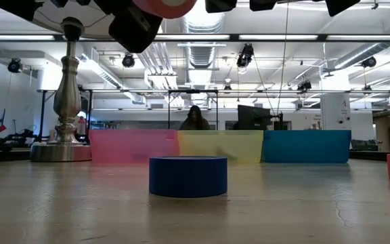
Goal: Pick and place Stapler, Stapler remover, tape
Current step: Put the pink tape into the blue bin
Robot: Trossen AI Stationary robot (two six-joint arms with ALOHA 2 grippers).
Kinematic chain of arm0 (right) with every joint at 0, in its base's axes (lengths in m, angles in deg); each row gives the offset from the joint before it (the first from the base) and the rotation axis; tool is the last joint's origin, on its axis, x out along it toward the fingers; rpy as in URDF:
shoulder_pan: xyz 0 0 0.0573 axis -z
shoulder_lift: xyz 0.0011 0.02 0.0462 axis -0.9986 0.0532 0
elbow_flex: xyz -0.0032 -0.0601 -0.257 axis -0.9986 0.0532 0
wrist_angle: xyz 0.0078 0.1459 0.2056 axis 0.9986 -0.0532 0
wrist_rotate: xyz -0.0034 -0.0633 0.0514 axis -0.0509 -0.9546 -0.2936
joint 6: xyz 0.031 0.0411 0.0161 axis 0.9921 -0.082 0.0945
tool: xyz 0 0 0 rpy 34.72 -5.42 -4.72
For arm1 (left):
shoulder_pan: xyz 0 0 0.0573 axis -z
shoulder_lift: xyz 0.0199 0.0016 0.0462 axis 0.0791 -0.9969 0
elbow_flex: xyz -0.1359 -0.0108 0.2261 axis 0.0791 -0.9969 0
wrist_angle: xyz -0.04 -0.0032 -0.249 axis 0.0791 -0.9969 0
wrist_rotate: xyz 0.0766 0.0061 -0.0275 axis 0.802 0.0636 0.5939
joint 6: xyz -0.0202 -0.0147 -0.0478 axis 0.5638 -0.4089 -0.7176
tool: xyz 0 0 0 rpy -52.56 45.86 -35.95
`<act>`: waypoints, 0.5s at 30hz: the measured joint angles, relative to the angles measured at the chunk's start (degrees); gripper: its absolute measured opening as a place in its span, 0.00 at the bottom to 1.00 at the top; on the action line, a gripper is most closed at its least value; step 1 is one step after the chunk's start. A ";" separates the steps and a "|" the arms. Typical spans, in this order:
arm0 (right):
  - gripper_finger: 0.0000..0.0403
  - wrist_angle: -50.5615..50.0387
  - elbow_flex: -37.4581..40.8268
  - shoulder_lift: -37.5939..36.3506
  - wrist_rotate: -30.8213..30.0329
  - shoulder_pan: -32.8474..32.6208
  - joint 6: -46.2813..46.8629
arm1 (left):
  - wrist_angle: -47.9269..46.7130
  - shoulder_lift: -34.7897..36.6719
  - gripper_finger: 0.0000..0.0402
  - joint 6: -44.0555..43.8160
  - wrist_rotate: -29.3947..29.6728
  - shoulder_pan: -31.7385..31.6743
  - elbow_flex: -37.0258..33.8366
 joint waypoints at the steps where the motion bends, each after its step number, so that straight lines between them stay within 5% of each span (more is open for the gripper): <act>1: 0.29 0.00 0.00 0.00 0.00 -0.02 0.00 | 0.03 0.00 0.16 0.00 -0.01 0.00 0.00; 15: 0.44 2.53 0.15 -0.04 0.66 -0.10 5.30 | 0.99 0.02 0.16 0.00 -2.13 -0.74 0.04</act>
